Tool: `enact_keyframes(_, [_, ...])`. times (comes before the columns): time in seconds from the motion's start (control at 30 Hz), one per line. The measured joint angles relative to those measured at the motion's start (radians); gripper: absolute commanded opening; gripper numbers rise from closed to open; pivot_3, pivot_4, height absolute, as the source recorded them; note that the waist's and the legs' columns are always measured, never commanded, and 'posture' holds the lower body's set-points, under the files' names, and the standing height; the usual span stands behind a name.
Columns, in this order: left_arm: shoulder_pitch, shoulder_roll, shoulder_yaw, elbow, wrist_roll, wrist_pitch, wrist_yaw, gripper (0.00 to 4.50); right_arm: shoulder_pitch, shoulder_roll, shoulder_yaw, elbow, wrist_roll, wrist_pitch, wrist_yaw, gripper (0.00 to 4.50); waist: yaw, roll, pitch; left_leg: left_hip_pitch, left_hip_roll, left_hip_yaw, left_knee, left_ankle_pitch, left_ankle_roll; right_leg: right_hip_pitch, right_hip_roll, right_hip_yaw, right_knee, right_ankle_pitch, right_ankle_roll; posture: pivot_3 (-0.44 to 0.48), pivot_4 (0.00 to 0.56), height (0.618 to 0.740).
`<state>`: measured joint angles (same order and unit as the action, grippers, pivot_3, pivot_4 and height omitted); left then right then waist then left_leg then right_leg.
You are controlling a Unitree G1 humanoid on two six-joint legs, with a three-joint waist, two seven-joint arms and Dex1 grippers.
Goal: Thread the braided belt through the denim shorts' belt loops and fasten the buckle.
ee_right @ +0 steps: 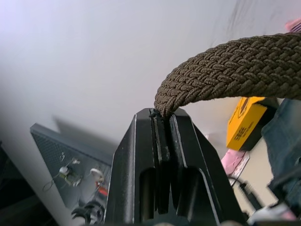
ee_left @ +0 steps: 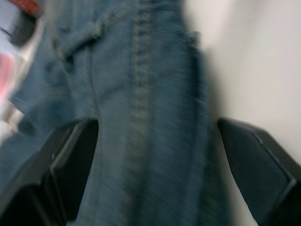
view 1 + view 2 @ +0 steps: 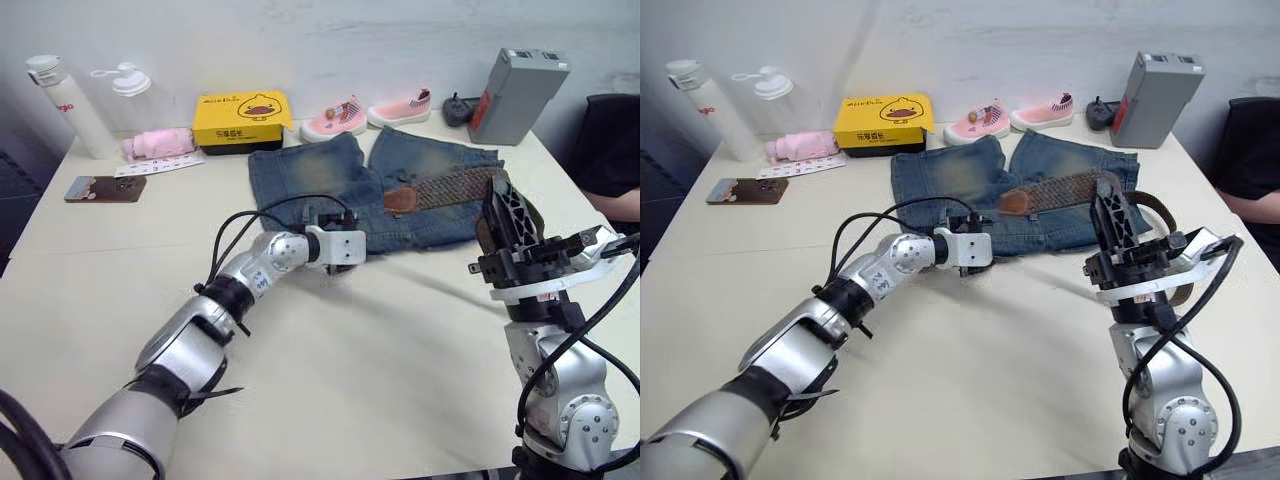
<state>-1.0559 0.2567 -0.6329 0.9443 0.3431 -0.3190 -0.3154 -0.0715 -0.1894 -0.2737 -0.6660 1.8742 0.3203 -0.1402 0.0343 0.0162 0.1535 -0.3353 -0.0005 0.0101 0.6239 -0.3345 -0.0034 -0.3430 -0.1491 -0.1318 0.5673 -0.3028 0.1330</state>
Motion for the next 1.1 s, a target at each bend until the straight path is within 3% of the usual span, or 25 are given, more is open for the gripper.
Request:
enact_keyframes(0.27, [-0.029,-0.037,0.020,0.168,0.078,-0.070,0.099,0.28,0.035,0.000,0.009,-0.016,-0.003,-0.009,0.007,0.00,-0.010,-0.002,0.000,0.000,0.003,0.001,0.001,0.000,0.000,-0.002,0.000,0.000,0.002,0.000,0.000,0.000,0.150,0.706])
enact_keyframes(0.43, [0.010,-0.001,0.072,0.137,0.076,-0.096,0.082,0.28,0.051,0.000,0.007,-0.016,-0.002,-0.010,0.025,0.00,-0.014,-0.001,-0.001,0.001,0.003,0.001,0.001,0.000,0.000,-0.002,0.001,0.000,0.003,0.000,0.000,0.000,0.150,0.706])
enact_keyframes(0.57, [0.186,0.128,0.174,-0.091,-0.010,-0.107,-0.028,0.28,0.047,-0.004,-0.004,-0.016,-0.003,-0.016,0.029,0.00,-0.036,0.004,-0.004,0.004,0.010,0.003,-0.001,0.000,0.000,-0.006,0.002,-0.002,0.007,0.000,-0.001,0.000,0.150,0.706])
enact_keyframes(0.7, [0.456,0.294,0.267,-0.443,-0.080,-0.057,-0.130,0.28,0.028,-0.028,-0.012,-0.013,-0.004,-0.016,0.022,0.00,-0.061,0.006,-0.006,0.012,0.013,0.008,-0.009,0.000,-0.002,-0.008,0.003,-0.003,0.009,0.000,-0.001,0.000,0.150,0.706])
enact_keyframes(0.8, [0.851,0.513,0.421,-0.838,-0.160,-0.008,-0.209,0.28,0.021,-0.118,-0.057,-0.003,-0.007,-0.010,-0.008,0.00,-0.065,0.011,-0.008,0.019,0.015,0.009,-0.011,-0.005,-0.003,-0.009,0.003,-0.003,0.013,-0.001,-0.003,0.000,0.150,0.706])
enact_keyframes(0.93, [1.266,0.635,0.625,-1.055,-0.251,-0.055,-0.245,0.28,0.016,-0.207,-0.051,0.011,-0.008,0.019,-0.089,0.00,-0.058,0.011,-0.008,0.018,0.015,0.010,-0.007,-0.013,-0.004,-0.009,0.000,-0.001,0.008,-0.003,-0.008,0.000,0.150,0.706])
enact_keyframes(1.07, [1.467,0.668,0.734,-1.087,-0.265,-0.141,-0.258,0.28,0.038,-0.272,-0.028,0.011,-0.010,0.073,-0.122,0.00,-0.032,0.015,-0.008,0.016,0.016,0.010,-0.001,-0.023,0.002,-0.008,-0.002,0.002,0.004,-0.003,-0.011,0.000,0.150,0.706])
enact_keyframes(1.1, [1.479,0.667,0.744,-1.086,-0.267,-0.147,-0.258,0.65,0.045,-0.274,-0.017,0.012,-0.010,0.080,-0.127,0.00,-0.024,0.016,-0.009,0.016,0.016,0.008,0.001,-0.024,0.002,-0.009,-0.003,0.003,0.004,-0.003,-0.012,0.000,0.150,0.706])
